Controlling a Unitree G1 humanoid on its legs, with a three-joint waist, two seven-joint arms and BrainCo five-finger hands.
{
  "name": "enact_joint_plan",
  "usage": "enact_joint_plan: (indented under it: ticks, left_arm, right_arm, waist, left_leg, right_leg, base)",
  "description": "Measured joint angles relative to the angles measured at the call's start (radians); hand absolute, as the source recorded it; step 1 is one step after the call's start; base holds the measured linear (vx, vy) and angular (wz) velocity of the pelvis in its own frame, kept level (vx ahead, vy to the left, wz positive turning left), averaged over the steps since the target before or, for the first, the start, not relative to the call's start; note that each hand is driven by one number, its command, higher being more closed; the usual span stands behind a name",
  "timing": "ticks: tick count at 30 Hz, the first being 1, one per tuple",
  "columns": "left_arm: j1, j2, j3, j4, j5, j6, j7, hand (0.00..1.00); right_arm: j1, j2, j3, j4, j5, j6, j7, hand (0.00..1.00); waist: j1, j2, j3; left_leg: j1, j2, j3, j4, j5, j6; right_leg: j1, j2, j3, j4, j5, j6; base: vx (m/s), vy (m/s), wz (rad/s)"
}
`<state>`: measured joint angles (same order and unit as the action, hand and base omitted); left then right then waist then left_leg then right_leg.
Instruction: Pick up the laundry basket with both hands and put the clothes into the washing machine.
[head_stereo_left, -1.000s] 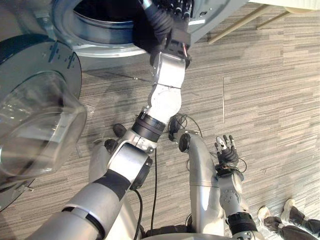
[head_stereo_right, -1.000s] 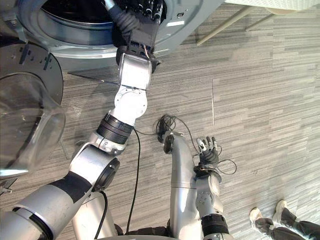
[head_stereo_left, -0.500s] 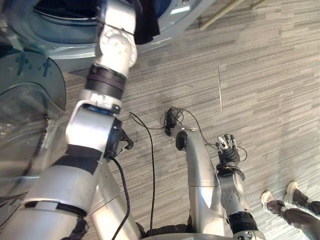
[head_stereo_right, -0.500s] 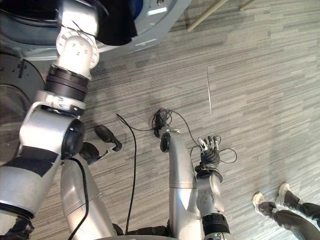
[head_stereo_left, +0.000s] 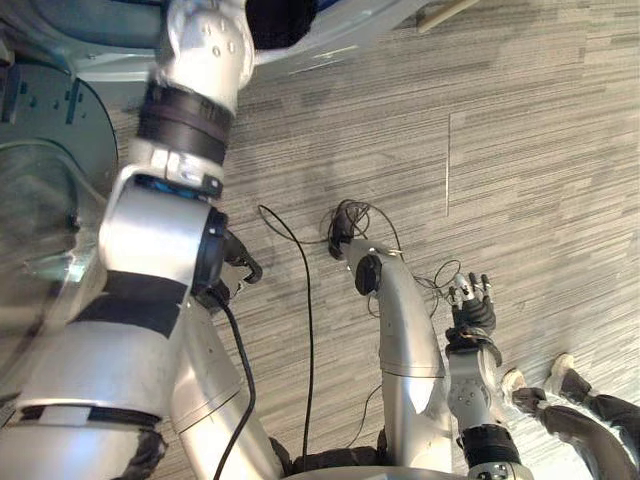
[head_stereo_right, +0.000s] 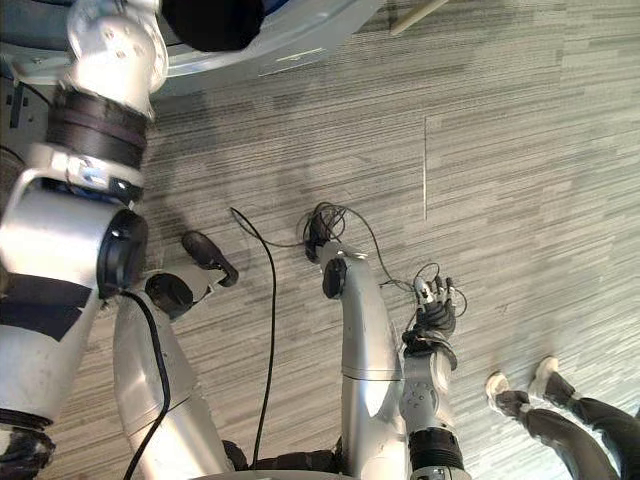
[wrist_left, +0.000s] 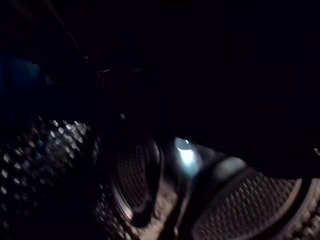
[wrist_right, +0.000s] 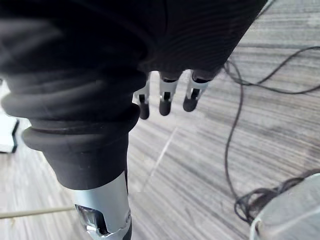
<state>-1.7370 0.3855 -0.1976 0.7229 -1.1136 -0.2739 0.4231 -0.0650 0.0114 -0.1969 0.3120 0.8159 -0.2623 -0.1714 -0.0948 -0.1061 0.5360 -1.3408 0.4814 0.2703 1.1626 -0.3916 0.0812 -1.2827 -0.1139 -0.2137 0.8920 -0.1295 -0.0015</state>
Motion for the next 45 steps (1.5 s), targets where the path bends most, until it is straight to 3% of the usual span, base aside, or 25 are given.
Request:
enact_joint_plan:
  ticks: [2, 4, 5, 7, 11, 13, 15, 16, 18, 21, 22, 23, 25, 30, 34, 37, 38, 42, 45]
  left_arm:
    - [-0.008, 0.046, -0.068, -0.049, 0.097, -0.006, 0.062, 0.0]
    - [-0.029, 0.075, -0.108, -0.093, 0.423, 0.013, 0.235, 0.0]
    - [-0.029, 0.089, -0.118, -0.106, 0.495, 0.018, 0.279, 0.0]
    - [-0.029, 0.134, -0.143, -0.134, 0.747, 0.069, 0.441, 0.0]
    - [-0.03, 0.177, -0.169, -0.163, 0.995, 0.164, 0.562, 0.0]
    - [-0.03, 0.198, -0.213, -0.166, 1.122, 0.218, 0.554, 0.0]
    - [-0.039, 0.233, -0.335, -0.166, 1.335, 0.277, 0.474, 0.0]
    - [-0.041, 0.24, -0.358, -0.16, 1.381, 0.297, 0.443, 0.0]
    - [-0.042, 0.246, -0.445, -0.122, 1.603, 0.342, 0.279, 0.0]
    - [-0.002, 0.204, -0.478, -0.013, 1.775, 0.354, 0.077, 0.0]
    - [0.034, 0.153, -0.432, 0.047, 1.775, 0.356, 0.006, 0.0]
    - [0.052, 0.125, -0.39, 0.077, 1.772, 0.36, -0.022, 0.0]
    - [0.117, 0.041, -0.198, 0.172, 1.685, 0.417, -0.093, 0.0]
    - [0.237, 0.002, 0.037, 0.201, 1.545, 0.443, -0.098, 0.0]
    - [0.266, -0.031, 0.152, 0.167, 1.378, 0.368, -0.066, 0.0]
    - [0.348, -0.109, 0.236, 0.099, 1.314, 0.301, -0.022, 0.0]
    - [0.419, -0.177, 0.271, 0.09, 1.281, 0.272, -0.002, 0.0]
    - [0.581, -0.258, 0.318, 0.083, 1.251, 0.237, -0.005, 0.0]
    - [0.753, -0.315, 0.359, 0.143, 1.234, 0.248, -0.009, 0.0]
  right_arm:
    - [0.013, -0.013, -0.021, -0.021, 0.0, -0.006, 0.0, 0.0]
    - [0.034, -0.038, -0.063, -0.026, 0.001, -0.011, 0.002, 0.0]
    - [0.038, -0.043, -0.078, -0.026, 0.001, -0.014, 0.002, 0.0]
    - [0.068, -0.072, -0.125, -0.052, 0.0, -0.023, 0.001, 0.0]
    - [0.079, -0.093, -0.163, -0.063, -0.001, -0.044, -0.001, 0.0]
    - [0.078, -0.095, -0.16, -0.061, 0.0, -0.046, 0.001, 0.0]
    - [0.072, -0.091, -0.135, -0.051, 0.018, -0.066, 0.02, 0.0]
    - [0.065, -0.087, -0.128, -0.043, 0.022, -0.076, 0.026, 0.0]
    - [0.023, -0.063, -0.093, 0.002, 0.055, -0.102, 0.048, 0.0]
    - [-0.014, -0.037, -0.035, 0.054, 0.086, -0.105, 0.066, 0.0]
    - [-0.018, -0.025, -0.016, 0.059, 0.09, -0.101, 0.071, 0.0]
    - [-0.018, -0.02, -0.008, 0.06, 0.091, -0.099, 0.073, 0.0]
    - [-0.018, -0.015, 0.011, 0.059, 0.095, -0.073, 0.087, 0.0]
    - [-0.004, -0.012, 0.015, 0.059, 0.095, -0.053, 0.086, 0.0]
    - [-0.003, 0.022, 0.015, 0.06, 0.095, -0.042, 0.085, 0.0]
    - [-0.003, 0.034, 0.015, 0.066, 0.094, -0.039, 0.083, 0.0]
    - [-0.003, 0.031, 0.015, 0.067, 0.094, -0.04, 0.082, 0.0]
    - [-0.008, 0.02, 0.035, 0.087, 0.078, -0.039, 0.082, 0.0]
    - [-0.01, 0.022, 0.039, 0.132, 0.073, -0.034, 0.065, 0.0]
  waist:
    - [0.002, 0.001, 0.001]
    - [0.007, -0.001, 0.007]
    - [0.01, -0.001, 0.007]
    - [0.024, -0.002, 0.007]
    - [0.025, -0.003, 0.006]
    - [0.025, -0.003, 0.006]
    - [0.028, -0.004, 0.006]
    - [0.027, -0.004, 0.006]
    - [0.027, -0.004, 0.006]
    - [0.024, -0.005, 0.005]
    - [0.024, -0.005, 0.005]
    - [0.023, -0.006, 0.005]
    - [0.012, -0.008, 0.005]
    - [-0.014, -0.008, 0.006]
    - [-0.014, -0.008, 0.006]
    - [-0.014, -0.008, 0.006]
    - [-0.007, -0.008, 0.006]
    - [0.0, -0.008, 0.006]
    - [0.003, -0.007, 0.005]
  left_leg:
    - [-0.02, 0.004, -0.006, 0.011, 0.0, 0.0]
    - [-0.041, 0.009, -0.02, 0.038, 0.0, 0.0]
    - [-0.044, 0.012, -0.021, 0.043, 0.0, 0.0]
    - [-0.061, 0.035, -0.022, 0.078, -0.002, 0.003]
    - [-0.089, 0.07, -0.029, 0.126, -0.01, 0.017]
    - [-0.093, 0.076, -0.029, 0.136, -0.014, 0.022]
    - [-0.093, 0.068, -0.029, 0.134, -0.014, 0.023]
    - [-0.092, 0.064, -0.029, 0.132, -0.014, 0.023]
    - [-0.085, 0.048, -0.023, 0.119, -0.014, 0.023]
    - [-0.06, 0.026, -0.011, 0.087, -0.014, 0.023]
    - [-0.054, 0.026, -0.005, 0.073, -0.015, 0.023]
    - [-0.054, 0.026, -0.005, 0.067, -0.016, 0.023]
    - [-0.059, 0.042, -0.004, 0.057, -0.021, 0.025]
    - [-0.085, 0.065, -0.012, 0.055, -0.023, 0.014]
    - [-0.092, 0.054, -0.027, 0.051, -0.012, 0.007]
    - [-0.083, 0.02, -0.044, 0.04, 0.005, 0.004]
    - [-0.054, 0.001, -0.05, 0.029, 0.01, 0.0]
    - [0.042, -0.032, -0.039, -0.025, 0.025, -0.01]
    - [0.172, -0.07, -0.015, -0.107, 0.047, -0.023]
  right_leg:
    - [-0.012, 0.0, -0.003, 0.004, 0.0, 0.0]
    - [-0.022, 0.0, -0.01, 0.016, -0.001, 0.001]
    - [-0.024, 0.002, -0.009, 0.018, -0.001, 0.001]
    - [-0.033, 0.014, -0.007, 0.023, 0.0, 0.001]
    - [-0.039, 0.036, -0.008, 0.025, 0.002, 0.005]
    - [-0.04, 0.038, -0.005, 0.029, 0.002, 0.005]
    - [-0.038, 0.03, -0.006, 0.029, 0.004, 0.009]
    - [-0.037, 0.027, -0.007, 0.029, 0.004, 0.009]
    - [-0.034, 0.012, -0.008, 0.029, 0.005, 0.012]
    - [-0.027, 0.001, 0.0, 0.02, 0.009, 0.019]
    - [-0.026, 0.002, 0.0, 0.013, 0.011, 0.02]
    - [-0.026, 0.005, 0.0, 0.008, 0.012, 0.021]
    - [-0.029, 0.019, -0.006, -0.012, 0.01, 0.023]
    - [-0.044, 0.041, -0.012, -0.037, 0.004, 0.033]
    - [-0.047, 0.028, -0.025, -0.012, 0.003, 0.023]
    - [-0.044, 0.004, -0.028, 0.027, 0.003, 0.005]
    - [-0.019, -0.01, -0.031, 0.043, -0.003, -0.002]
    - [0.064, -0.031, -0.033, 0.03, -0.014, 0.001]
    - [0.173, -0.046, -0.03, -0.014, -0.025, 0.001]
  base:
    - [-0.03, 0.048, -0.07]
    - [-0.02, 0.037, -0.07]
    - [-0.02, 0.032, -0.16]
    - [-0.05, 0.05, -0.28]
    - [-0.06, 0.046, -0.26]
    - [-0.07, 0.04, -0.09]
    - [-0.08, 0.035, 0.09]
    - [-0.09, 0.028, 0.17]
    - [-0.1, 0.021, 0.23]
    - [-0.13, 0.001, 0.19]
    - [-0.13, -0.018, 0.06]
    - [-0.13, -0.026, -0.03]
    - [-0.12, -0.024, -0.22]
    - [-0.11, -0.006, -0.21]
    - [-0.07, -0.012, 0.15]
    - [-0.06, -0.015, 0.51]
    - [-0.04, -0.016, 0.55]
    - [-0.04, -0.031, 0.41]
    - [-0.04, -0.059, 0.37]
